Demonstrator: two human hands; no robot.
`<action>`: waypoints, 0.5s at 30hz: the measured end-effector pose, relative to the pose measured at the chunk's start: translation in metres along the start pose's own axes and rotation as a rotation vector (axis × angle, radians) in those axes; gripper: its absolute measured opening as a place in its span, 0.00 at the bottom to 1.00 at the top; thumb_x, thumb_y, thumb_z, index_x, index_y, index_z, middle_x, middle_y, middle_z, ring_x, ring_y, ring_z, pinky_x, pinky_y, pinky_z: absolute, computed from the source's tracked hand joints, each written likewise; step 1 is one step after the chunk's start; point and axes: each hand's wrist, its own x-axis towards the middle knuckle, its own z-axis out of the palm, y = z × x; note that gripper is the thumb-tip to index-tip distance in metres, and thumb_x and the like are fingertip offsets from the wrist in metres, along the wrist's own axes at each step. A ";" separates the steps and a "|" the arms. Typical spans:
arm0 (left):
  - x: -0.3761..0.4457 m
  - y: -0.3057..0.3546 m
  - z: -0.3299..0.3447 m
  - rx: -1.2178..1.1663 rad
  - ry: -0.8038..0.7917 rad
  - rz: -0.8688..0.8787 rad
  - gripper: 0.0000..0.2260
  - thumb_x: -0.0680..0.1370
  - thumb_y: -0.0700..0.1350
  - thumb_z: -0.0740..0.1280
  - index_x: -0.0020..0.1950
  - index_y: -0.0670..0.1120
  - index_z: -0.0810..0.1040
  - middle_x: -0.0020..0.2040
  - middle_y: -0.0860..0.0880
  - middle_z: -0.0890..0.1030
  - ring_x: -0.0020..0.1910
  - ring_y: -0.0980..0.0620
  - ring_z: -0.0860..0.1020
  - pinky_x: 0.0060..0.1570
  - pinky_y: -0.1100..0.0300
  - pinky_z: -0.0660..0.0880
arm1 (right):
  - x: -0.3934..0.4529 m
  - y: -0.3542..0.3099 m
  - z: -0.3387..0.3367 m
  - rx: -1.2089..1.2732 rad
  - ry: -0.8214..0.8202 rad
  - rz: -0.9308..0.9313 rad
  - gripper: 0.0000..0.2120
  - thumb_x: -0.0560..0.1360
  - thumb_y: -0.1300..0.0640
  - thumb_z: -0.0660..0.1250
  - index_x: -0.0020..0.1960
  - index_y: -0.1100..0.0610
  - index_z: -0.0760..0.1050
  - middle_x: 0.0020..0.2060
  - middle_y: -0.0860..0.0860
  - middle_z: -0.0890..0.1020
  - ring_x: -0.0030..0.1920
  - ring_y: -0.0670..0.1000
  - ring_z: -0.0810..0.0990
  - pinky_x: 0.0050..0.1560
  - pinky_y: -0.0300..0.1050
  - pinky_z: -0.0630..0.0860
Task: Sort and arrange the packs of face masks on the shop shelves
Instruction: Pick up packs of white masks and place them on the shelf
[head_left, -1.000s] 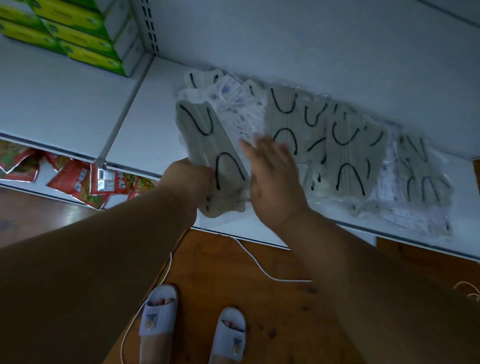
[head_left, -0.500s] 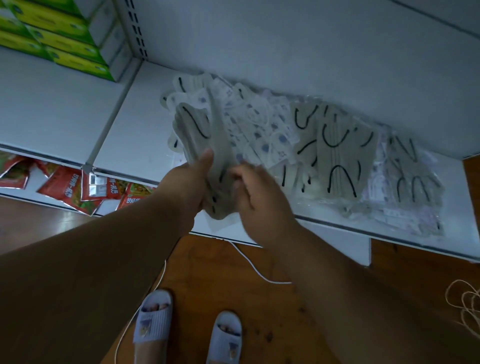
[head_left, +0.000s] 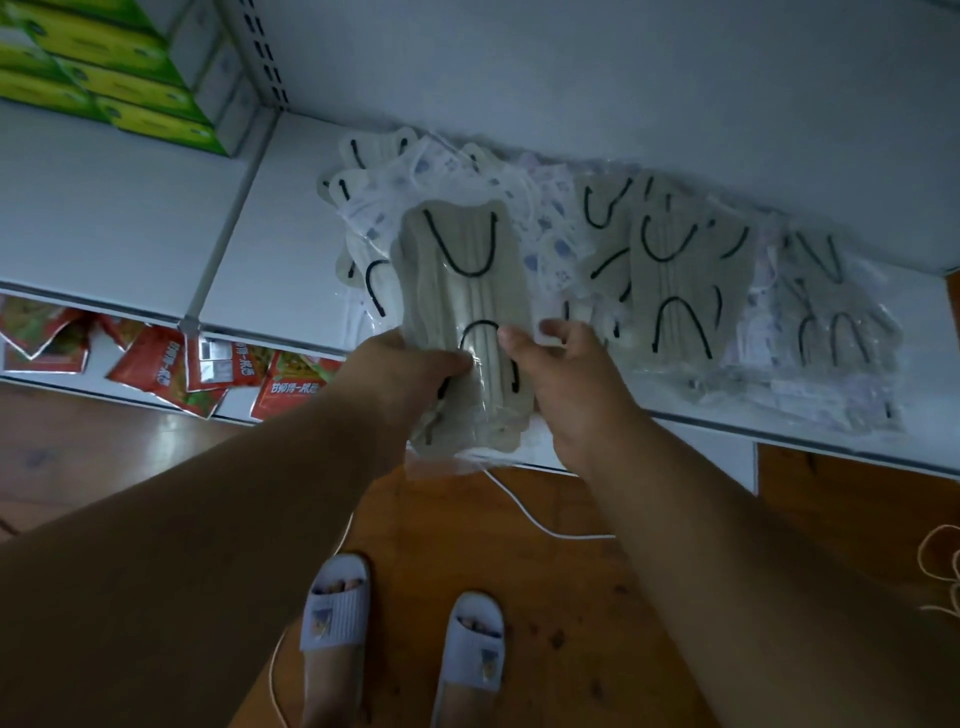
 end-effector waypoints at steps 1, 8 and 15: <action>-0.006 -0.002 -0.001 -0.013 -0.028 -0.012 0.08 0.74 0.41 0.75 0.51 0.44 0.81 0.42 0.43 0.86 0.44 0.42 0.85 0.48 0.42 0.83 | -0.001 0.002 -0.001 0.131 -0.059 0.086 0.26 0.69 0.45 0.77 0.62 0.55 0.75 0.54 0.52 0.83 0.53 0.53 0.82 0.53 0.55 0.80; -0.048 -0.009 -0.009 -0.148 0.036 -0.114 0.13 0.79 0.50 0.69 0.54 0.41 0.81 0.40 0.42 0.84 0.36 0.45 0.83 0.41 0.51 0.81 | -0.038 0.008 -0.013 0.380 -0.123 0.141 0.07 0.77 0.61 0.70 0.54 0.59 0.82 0.48 0.55 0.87 0.51 0.56 0.85 0.55 0.59 0.81; -0.109 -0.028 -0.024 -0.022 0.130 -0.116 0.05 0.77 0.46 0.73 0.46 0.45 0.82 0.37 0.46 0.85 0.39 0.43 0.84 0.48 0.37 0.82 | -0.104 0.019 -0.014 0.352 -0.205 0.221 0.11 0.75 0.64 0.72 0.57 0.61 0.81 0.48 0.57 0.86 0.51 0.58 0.85 0.52 0.57 0.82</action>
